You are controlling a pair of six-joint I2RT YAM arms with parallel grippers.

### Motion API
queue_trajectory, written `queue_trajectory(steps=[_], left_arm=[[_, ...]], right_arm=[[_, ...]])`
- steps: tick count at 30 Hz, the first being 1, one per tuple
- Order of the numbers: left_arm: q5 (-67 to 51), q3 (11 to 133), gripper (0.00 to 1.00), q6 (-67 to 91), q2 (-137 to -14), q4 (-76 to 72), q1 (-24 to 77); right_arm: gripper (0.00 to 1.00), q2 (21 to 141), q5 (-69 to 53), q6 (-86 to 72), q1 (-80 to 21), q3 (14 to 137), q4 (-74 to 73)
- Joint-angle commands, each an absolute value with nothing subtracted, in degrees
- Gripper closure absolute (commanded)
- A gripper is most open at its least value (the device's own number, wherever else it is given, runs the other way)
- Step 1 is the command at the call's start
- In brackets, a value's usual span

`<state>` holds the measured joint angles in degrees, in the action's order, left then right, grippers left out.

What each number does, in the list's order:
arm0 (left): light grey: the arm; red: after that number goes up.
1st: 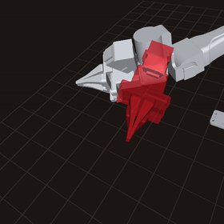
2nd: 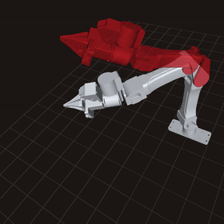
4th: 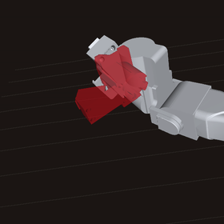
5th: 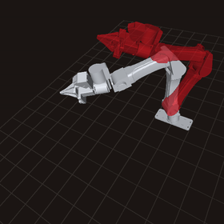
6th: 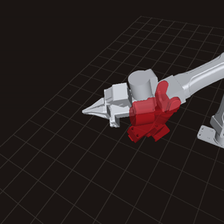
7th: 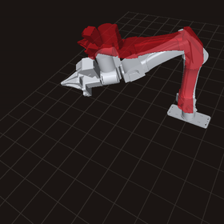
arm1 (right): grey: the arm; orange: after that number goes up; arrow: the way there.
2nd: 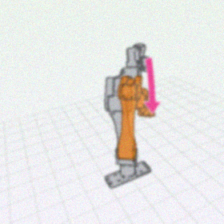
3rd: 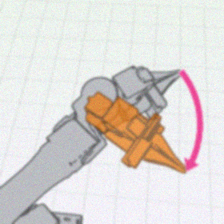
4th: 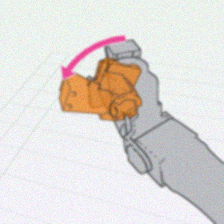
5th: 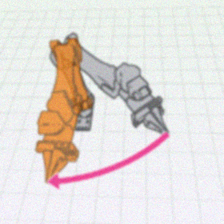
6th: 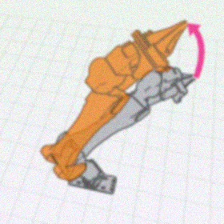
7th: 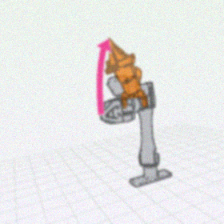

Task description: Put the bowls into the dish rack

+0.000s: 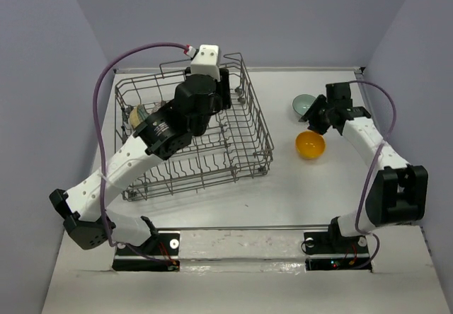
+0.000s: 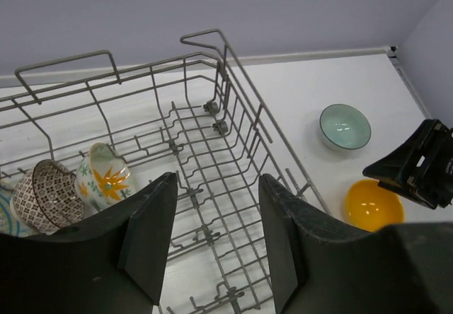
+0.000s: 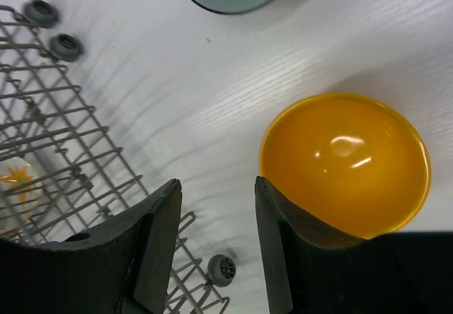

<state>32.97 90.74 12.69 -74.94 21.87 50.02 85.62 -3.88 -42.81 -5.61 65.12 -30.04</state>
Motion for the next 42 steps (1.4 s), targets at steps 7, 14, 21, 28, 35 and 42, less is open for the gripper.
queue_trajectory(steps=[7,14,21,28,35,42], left_arm=[[41.67,110.37,0.4,5.72,-89.99,20.74,63.46],[31.74,130.66,0.39,6.06,-106.93,24.52,63.54],[20.4,138.78,0.39,10.01,-119.43,26.02,63.54],[18.11,137.72,0.4,11.86,-125.23,24.61,65.12],[23.37,134.31,0.4,14.24,-125.34,25.23,65.48],[24.17,132.54,0.39,13.89,-122.78,24.7,64.25]], right_arm=[[0.46,64.71,16.68,-39.72,-5.71,81.03,-39.64],[0.46,52.93,22.84,-40.96,-5.71,82.09,-44.37],[0.46,48.7,23.64,-41.04,-5.71,82.88,-47.37],[0.46,47.9,23.81,-40.69,-5.71,80.96,-48.34],[0.45,49.12,26.46,-42.09,-5.71,71.57,-48.6],[0.45,51.32,21.45,-45.96,-5.71,58.2,-44.92]])
